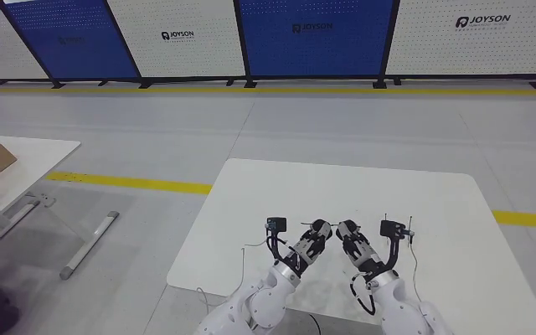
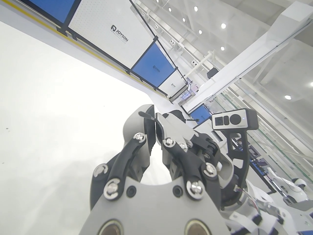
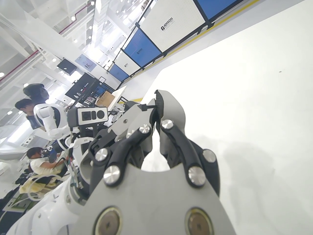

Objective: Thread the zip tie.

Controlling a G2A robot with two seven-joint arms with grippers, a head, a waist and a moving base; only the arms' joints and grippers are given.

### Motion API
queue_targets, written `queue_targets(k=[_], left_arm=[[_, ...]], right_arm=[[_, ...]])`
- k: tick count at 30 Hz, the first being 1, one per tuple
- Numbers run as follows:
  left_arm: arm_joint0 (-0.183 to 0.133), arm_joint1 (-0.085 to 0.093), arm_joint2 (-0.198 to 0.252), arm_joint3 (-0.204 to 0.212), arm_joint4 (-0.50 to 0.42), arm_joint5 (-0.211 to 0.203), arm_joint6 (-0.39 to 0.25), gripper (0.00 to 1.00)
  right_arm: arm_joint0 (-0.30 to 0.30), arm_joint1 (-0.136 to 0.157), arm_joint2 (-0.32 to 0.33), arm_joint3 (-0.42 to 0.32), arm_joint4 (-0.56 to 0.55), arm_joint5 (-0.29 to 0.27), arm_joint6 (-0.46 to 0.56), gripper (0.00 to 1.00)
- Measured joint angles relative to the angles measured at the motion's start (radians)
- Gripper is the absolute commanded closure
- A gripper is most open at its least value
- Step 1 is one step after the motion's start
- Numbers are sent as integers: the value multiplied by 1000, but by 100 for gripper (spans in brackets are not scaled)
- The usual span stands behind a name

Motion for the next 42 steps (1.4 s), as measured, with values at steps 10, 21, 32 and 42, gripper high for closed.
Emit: queue_targets(k=[10, 21, 32, 42], left_arm=[[5, 3, -3, -13, 22, -1, -11, 100], [3, 3, -13, -13, 5, 8, -27, 43], [15, 6, -35, -23, -12, -9, -10, 68], [14, 5, -26, -23, -1, -8, -18, 100]], right_arm=[[5, -1, -7, -2, -7, 3, 7, 100], [4, -1, -9, -9, -32, 18, 0, 100], [10, -2, -7, 3, -38, 31, -13, 100], [3, -3, -8, -9, -42, 22, -15, 100]])
